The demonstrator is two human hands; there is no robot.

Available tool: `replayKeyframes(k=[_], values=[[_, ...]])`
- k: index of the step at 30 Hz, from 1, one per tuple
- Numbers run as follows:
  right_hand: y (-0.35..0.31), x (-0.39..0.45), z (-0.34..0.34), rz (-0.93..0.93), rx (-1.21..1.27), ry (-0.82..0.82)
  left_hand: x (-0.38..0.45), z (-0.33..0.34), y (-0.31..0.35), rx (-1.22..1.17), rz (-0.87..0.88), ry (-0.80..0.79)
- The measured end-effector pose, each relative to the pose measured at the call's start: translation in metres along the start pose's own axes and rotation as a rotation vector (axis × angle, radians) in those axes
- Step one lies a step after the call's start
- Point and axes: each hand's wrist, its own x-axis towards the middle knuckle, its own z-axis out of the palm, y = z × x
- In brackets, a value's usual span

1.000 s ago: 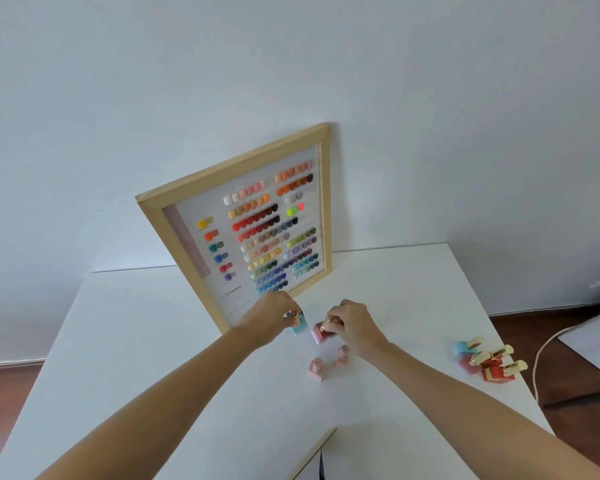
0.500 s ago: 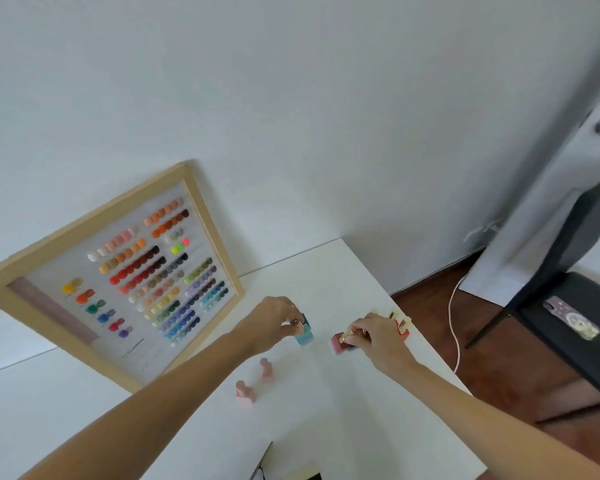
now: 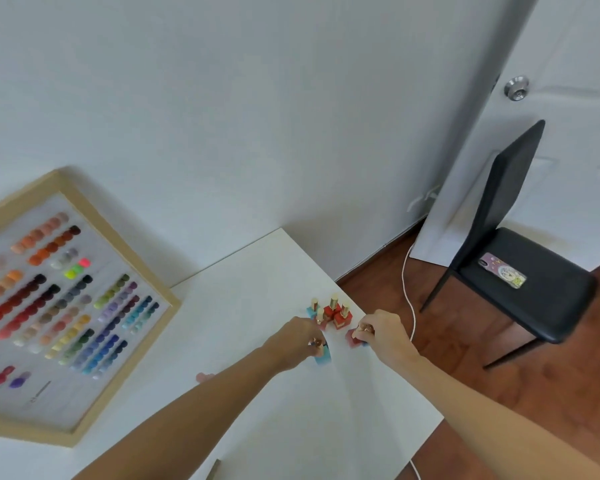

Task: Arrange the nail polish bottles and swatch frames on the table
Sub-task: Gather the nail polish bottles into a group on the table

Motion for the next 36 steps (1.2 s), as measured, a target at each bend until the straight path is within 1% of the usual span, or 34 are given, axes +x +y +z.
replayKeyframes(k=[4, 15, 20, 29, 32, 36], values=[[0.004, 0.014, 0.003, -0.001, -0.006, -0.028, 0.016, 0.009, 0.004, 0.012, -0.002, 0.006], [-0.001, 0.043, 0.014, -0.088, -0.052, -0.055, 0.042, 0.016, 0.002, 0.098, -0.029, 0.021], [-0.001, 0.051, 0.018, -0.087, -0.022, -0.048, 0.047, 0.015, 0.005, 0.102, -0.029, 0.061], [0.005, 0.048, 0.015, -0.106, 0.002, -0.041, 0.04, 0.015, 0.006, 0.07, -0.037, 0.066], [0.006, 0.041, 0.014, -0.14, -0.008, -0.012, 0.03, 0.008, 0.005, 0.069, -0.026, 0.099], [0.001, 0.027, 0.013, -0.255, -0.041, 0.111, 0.002, -0.009, -0.006, 0.07, -0.02, 0.138]])
